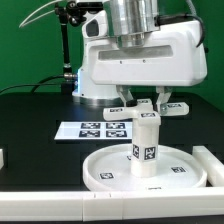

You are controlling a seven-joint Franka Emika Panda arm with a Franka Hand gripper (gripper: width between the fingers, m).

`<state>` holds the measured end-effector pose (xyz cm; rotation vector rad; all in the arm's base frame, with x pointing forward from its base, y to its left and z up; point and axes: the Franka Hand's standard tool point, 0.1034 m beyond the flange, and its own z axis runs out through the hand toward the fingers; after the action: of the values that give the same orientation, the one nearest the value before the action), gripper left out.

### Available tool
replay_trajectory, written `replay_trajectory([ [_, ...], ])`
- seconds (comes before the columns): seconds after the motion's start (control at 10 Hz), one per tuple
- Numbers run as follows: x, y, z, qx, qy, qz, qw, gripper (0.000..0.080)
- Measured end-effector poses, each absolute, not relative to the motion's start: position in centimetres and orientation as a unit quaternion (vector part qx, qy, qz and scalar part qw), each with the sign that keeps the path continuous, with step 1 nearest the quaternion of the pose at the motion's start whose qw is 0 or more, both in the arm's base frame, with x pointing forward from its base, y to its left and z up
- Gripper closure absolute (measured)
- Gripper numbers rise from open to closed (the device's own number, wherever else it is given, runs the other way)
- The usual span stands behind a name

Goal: Assemble round table

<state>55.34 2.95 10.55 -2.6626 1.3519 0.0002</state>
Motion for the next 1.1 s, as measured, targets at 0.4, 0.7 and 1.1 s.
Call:
replay_trajectory([
  [0.4,55.33,2.86,10.52,-0.786,0.61,0.021,0.092,0.0356],
  [0.7,55.27,2.79,10.46,-0.715,0.691,0.025,0.107,0.0356],
  [1.1,55.23,2.9,10.37,-0.669,0.734,0.033,0.108,0.0282],
])
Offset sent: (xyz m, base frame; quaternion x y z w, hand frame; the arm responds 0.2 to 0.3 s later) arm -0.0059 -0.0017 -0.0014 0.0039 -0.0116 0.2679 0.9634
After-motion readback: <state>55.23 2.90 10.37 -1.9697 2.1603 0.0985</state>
